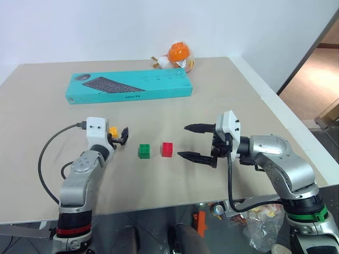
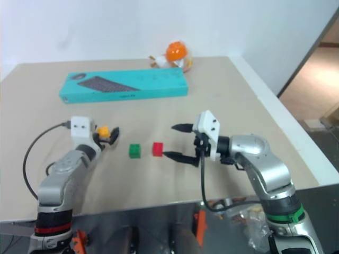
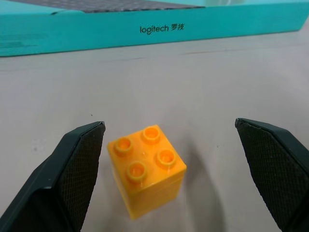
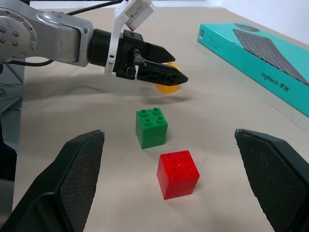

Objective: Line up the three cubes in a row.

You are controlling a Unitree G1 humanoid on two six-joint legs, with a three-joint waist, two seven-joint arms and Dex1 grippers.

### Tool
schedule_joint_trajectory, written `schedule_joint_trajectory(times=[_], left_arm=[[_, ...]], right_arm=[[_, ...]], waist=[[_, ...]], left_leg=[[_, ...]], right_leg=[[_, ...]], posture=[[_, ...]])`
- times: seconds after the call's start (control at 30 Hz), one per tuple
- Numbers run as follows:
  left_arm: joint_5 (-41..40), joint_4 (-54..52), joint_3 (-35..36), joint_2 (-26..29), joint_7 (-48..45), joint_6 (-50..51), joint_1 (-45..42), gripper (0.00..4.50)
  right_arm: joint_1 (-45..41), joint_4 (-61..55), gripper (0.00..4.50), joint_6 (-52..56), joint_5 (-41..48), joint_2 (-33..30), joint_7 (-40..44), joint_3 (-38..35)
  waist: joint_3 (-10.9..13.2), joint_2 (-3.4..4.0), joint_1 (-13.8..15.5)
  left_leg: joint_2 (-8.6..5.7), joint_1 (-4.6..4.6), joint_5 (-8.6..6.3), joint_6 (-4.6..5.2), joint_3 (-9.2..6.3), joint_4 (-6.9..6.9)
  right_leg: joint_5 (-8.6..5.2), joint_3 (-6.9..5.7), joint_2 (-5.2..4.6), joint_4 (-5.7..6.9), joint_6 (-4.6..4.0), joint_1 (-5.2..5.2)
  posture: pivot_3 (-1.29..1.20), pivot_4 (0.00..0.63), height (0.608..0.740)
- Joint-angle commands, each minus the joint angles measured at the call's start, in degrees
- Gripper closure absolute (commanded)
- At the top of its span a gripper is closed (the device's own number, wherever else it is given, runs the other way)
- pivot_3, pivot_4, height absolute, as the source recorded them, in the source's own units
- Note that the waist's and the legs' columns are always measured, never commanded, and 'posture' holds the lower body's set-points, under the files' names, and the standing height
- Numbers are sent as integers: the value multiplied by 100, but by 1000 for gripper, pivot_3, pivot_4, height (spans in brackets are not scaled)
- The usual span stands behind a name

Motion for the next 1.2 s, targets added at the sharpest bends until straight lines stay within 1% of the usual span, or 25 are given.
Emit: schedule_joint_trajectory(times=[0.03,0.37,0.43,0.6,0.7,0.83,0.9,0.97,1.1,1.2], left_arm=[[121,-4,-26,7,169,-57,-25,32],[36,278,-93,-177,193,46,-156,32],[55,344,-90,-190,190,-18,-158,568],[93,559,-21,-105,156,-184,-232,2242],[84,690,34,-19,110,-282,-268,3167],[14,861,146,172,-45,-395,-291,3153],[-89,956,150,291,-299,-425,-309,3153],[-269,1027,142,510,-776,-494,-270,3153],[-488,1170,31,1302,-2052,-801,-68,3153],[-480,1386,-96,1852,-2819,-1140,64,3153]], right_arm=[[-5,-244,0,4,72,-82,-48,-219],[32,-297,0,56,94,-132,-84,-249],[26,-293,0,58,95,-143,-86,-249],[20,-285,0,55,90,-170,-90,-248],[12,-280,0,46,77,-177,-90,-232],[-5,-253,0,27,62,-173,-79,-217],[-15,-235,0,15,56,-165,-72,-205],[-25,-220,0,-1,43,-154,-64,-185],[-48,-202,0,-19,26,-125,-61,-148],[-61,-183,0,-32,17,-115,-57,-134]], waist=[[0,0,1],[-1,-1,2],[-1,-1,2],[-1,-1,2],[-1,-1,1],[-1,-1,1],[-1,-1,1],[0,-1,2],[-1,-1,-6],[-1,-1,-3]], left_leg=[[0,0,0,0,-1,0],[-3,-1,0,0,2,0],[-3,-1,0,0,0,0],[-2,-2,0,0,-1,0],[-2,-2,0,0,-1,0],[-2,-1,0,0,0,-1],[-2,-2,0,0,-1,-2],[-3,-2,0,0,0,-2],[0,-2,0,0,6,-3],[2,0,0,0,10,-9]], right_leg=[[0,-1,0,0,0,0],[1,-1,-2,-1,1,0],[0,-2,-2,-1,1,0],[0,-2,-1,-1,1,0],[1,-2,-1,-1,1,0],[0,-2,-1,-1,1,-1],[0,-2,-1,-1,1,-1],[0,-4,-2,-1,1,-2],[0,-6,0,-2,0,-6],[-3,-7,1,-1,-5,-9]], posture=[[0,150,740],[0,150,740],[0,150,740],[0,150,740],[0,150,740],[0,150,740],[0,150,740],[0,150,740],[0,150,740],[0,150,740]])
